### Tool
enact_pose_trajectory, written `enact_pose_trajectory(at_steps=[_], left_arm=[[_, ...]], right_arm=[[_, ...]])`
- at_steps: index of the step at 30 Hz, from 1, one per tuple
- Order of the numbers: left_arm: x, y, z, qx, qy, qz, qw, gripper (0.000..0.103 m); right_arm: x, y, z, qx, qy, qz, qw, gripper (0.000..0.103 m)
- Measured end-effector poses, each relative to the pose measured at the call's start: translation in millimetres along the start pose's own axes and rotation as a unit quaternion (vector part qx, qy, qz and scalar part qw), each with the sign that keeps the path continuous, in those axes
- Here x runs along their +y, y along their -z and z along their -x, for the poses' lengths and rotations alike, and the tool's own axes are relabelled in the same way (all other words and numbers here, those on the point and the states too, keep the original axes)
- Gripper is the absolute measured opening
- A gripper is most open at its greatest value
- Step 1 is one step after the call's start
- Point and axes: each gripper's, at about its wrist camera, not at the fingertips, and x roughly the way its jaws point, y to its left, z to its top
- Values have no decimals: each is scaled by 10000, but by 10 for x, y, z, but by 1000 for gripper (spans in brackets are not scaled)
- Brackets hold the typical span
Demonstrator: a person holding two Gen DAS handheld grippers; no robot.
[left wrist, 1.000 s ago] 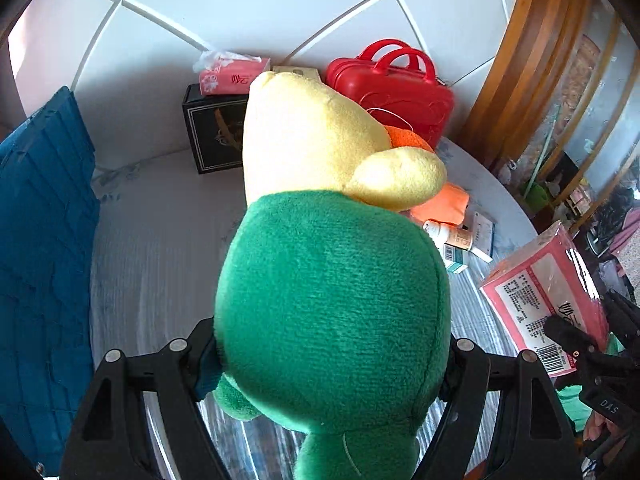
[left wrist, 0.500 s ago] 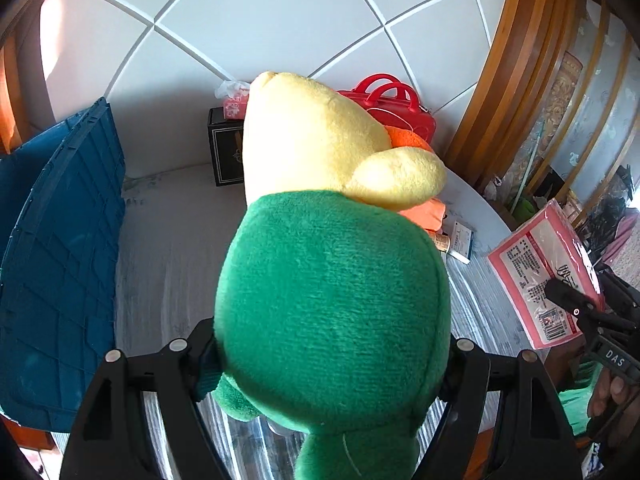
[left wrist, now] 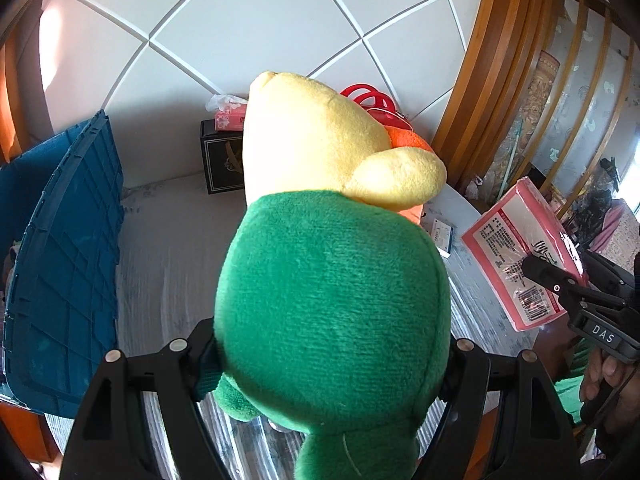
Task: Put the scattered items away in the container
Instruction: 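Lift the parrot plush and pink tissue pack and carry both over the blue box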
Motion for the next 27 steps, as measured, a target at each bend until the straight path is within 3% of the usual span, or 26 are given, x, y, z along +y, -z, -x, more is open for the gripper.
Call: enact_pose_trajectory(at_steps=[9,27], left_arm=[[444,27,427,-207,-33,-55,9998,78],[1615,187,1148,-686,74,344,9970,78]], right_arm=[[504,-74,66,-93,-47,-25,9999,49],[1934,-363,107,-141,-267,531,9981,49]])
